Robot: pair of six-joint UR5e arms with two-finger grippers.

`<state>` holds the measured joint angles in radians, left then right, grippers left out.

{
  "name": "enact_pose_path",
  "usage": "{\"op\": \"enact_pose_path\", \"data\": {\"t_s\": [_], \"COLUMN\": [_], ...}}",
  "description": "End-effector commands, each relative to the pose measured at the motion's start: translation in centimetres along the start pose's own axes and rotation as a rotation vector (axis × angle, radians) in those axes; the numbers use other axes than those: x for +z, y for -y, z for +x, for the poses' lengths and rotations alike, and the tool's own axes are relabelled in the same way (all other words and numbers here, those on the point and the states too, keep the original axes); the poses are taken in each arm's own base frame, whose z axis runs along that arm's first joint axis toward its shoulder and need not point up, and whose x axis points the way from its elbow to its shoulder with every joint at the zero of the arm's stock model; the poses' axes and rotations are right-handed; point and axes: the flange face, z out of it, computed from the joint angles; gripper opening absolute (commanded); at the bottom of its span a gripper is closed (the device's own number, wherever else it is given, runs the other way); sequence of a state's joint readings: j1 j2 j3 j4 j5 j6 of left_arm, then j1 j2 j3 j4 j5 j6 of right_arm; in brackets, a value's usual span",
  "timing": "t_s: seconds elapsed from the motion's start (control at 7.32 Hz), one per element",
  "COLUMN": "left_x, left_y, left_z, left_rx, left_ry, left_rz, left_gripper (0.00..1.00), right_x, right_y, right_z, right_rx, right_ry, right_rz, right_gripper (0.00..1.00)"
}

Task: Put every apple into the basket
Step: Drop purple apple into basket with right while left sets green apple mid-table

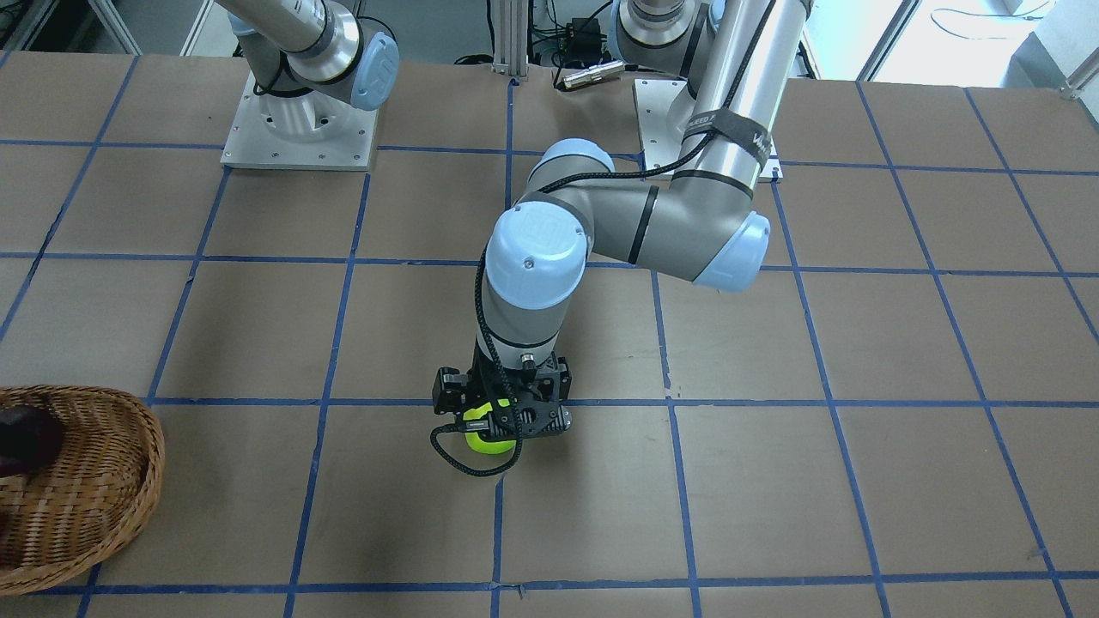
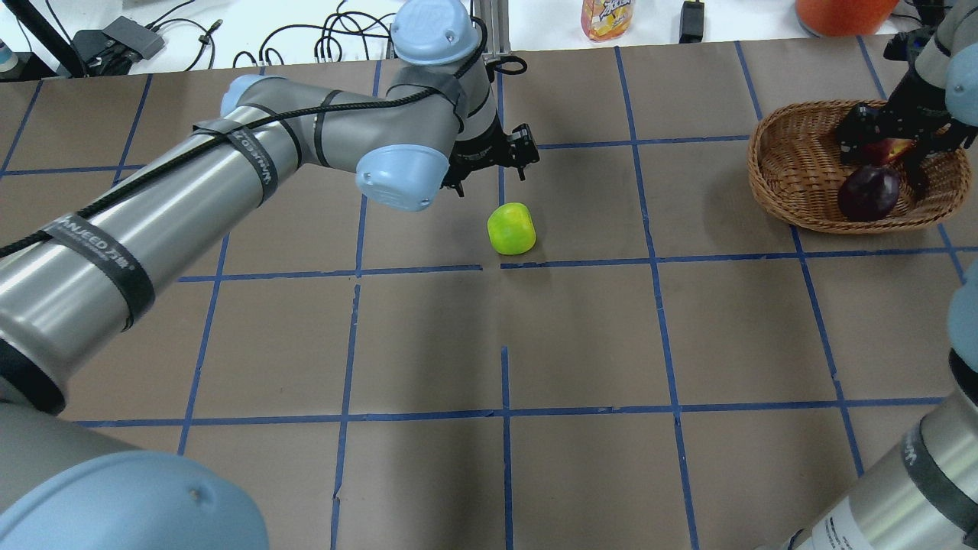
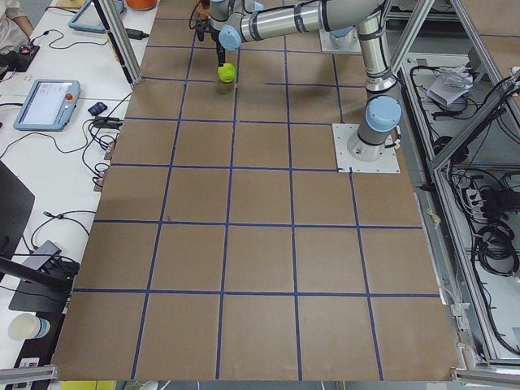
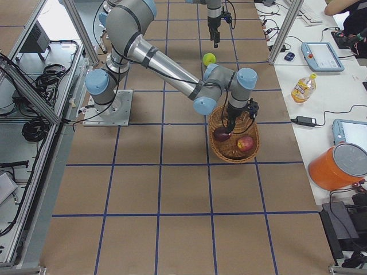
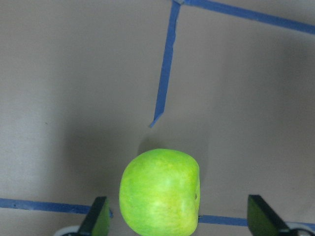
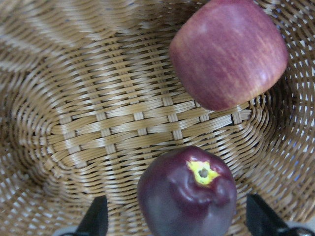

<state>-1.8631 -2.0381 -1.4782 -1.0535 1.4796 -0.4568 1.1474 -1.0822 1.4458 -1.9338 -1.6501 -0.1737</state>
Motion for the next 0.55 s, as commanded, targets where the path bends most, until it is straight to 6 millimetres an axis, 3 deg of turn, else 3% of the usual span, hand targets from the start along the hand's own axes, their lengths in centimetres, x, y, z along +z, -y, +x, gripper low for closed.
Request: {"op": "enact_pose_path", "data": {"t_s": [0.0, 0.27, 0.41], "left_x": [-6.2, -10.5, -12.5], "left_y": [0.3, 0.7, 0.8], "left_z": [-5.1, -10.7, -13.6], "left_rx": [0.064, 0.161, 0.204], "left_ry": [0.039, 0.066, 0.077], "left_rz": [-0.051, -0.092, -0.114], "left_gripper": [1.0, 1.0, 1.0], "right_x": [-4.2, -4.8, -5.0], "right_y": [-2.3, -6.2, -8.7], "right_z": [-11.7, -25.0, -30.5], "right_rx": [0.106, 0.218, 0.278], "right_ry": [0.006, 0.039, 0.09], "right_rz": [0.033, 0.04, 0.02], "right_gripper": [1.0, 1.0, 1.0]}}
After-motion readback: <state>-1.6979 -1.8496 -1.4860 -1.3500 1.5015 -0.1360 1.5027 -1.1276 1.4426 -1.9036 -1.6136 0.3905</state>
